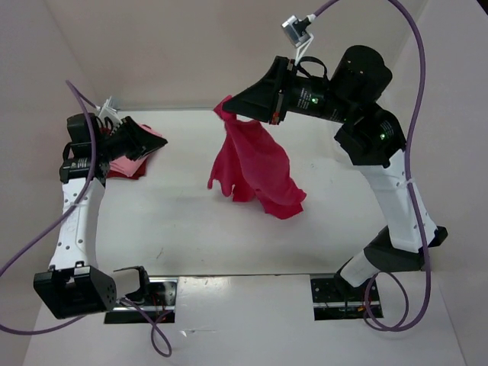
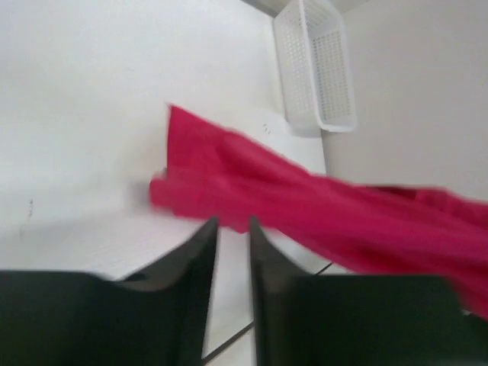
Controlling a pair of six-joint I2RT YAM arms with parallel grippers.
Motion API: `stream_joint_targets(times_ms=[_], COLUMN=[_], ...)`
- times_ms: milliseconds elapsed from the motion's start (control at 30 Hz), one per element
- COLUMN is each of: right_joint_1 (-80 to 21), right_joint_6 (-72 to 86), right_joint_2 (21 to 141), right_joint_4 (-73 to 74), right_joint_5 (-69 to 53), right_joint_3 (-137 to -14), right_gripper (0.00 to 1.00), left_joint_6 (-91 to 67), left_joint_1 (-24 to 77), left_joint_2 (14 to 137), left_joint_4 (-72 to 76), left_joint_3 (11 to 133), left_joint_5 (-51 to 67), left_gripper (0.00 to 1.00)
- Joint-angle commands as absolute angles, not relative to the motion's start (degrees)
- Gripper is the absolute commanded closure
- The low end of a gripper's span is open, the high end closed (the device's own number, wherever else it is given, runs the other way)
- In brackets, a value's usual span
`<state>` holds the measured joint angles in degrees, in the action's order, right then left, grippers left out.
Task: Fold and stack the t-shirts
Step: Flatten out the tshirt
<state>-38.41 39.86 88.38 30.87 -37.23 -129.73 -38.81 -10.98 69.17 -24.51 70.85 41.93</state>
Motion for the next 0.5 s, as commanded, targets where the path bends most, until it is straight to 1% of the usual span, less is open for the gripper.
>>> stream_joint_targets(times_ms=[0, 33, 67, 133, 167, 200, 233, 267, 300, 333, 367, 400, 433, 467], right_joint_1=[-40.5, -40.5, -40.5, -40.5, -40.5, -40.5, -38.3, -35.7, -33.2, -28.5, -26.4, -23.1, -22.1, -21.3], right_joint_6=[40.9, 40.9, 40.3, 39.2, 38.5, 36.4, 36.4, 36.4, 36.4, 36.4, 36.4, 35.9, 35.1, 34.4], right_joint_2=[87.5, 87.5, 87.5, 87.0, 87.0, 87.0, 87.0, 87.0, 87.0, 87.8, 88.7, 90.4, 91.1, 91.9], right_joint_4=[29.5, 29.5, 30.1, 30.8, 31.4, 31.4, 31.4, 30.7, 29.3, 26.7, 25.7, 25.1, 24.2, 23.6], right_joint_5=[-39.9, -39.0, -37.2, -35.3, -31.7, -29.8, -28.5, -31.0, -32.6, -33.5, -35.4, -36.8, -37.7, -37.7], right_joint_3=[-136.8, -137.8, -138.5, -137.8, -136.9, -133.3, -130.6, -124.4, -121.1, -118.0, -113.0, -111.4, -108.3, -107.0], right_gripper=[1.0, 1.0, 1.0, 1.0, 1.0, 1.0, 1.0, 1.0, 1.0, 1.0, 1.0, 1.0, 1.0, 1.0], left_joint_6=[-39.7, -39.7, -39.0, -38.3, -37.3, -36.5, -34.6, -33.8, -33.1, -32.4, -31.7, -30.9, -30.2, -30.2], left_joint_1=[-11.0, -11.0, -11.0, -11.0, -11.0, -11.0, -10.2, -9.5, -9.5, -9.5, -9.5, -9.5, -9.0, -9.0], left_joint_2=[66.9, 66.3, 65.7, 64.3, 63.8, 63.2, 61.8, 61.2, 60.6, 59.9, 59.9, 59.9, 59.9, 59.9], left_joint_4=[-23.1, -23.1, -23.1, -23.1, -23.1, -23.1, -23.7, -23.7, -23.7, -24.5, -25.6, -26.8, -26.8, -26.8], left_joint_3=[70.3, 70.3, 69.4, 67.8, 65.7, 64.4, 63.0, 60.2, 59.0, 58.0, 57.2, 56.6, 55.9, 55.4], left_joint_5=[41.7, 41.7, 41.7, 41.7, 41.7, 39.8, 38.5, 37.5, 36.5, 36.5, 36.5, 36.5, 36.5, 36.5], left_gripper=[0.65, 0.57, 0.46, 0.35, 0.32, 0.24, 0.21, 0.18, 0.14, 0.08, 0.06, 0.03, 0.0, 0.0])
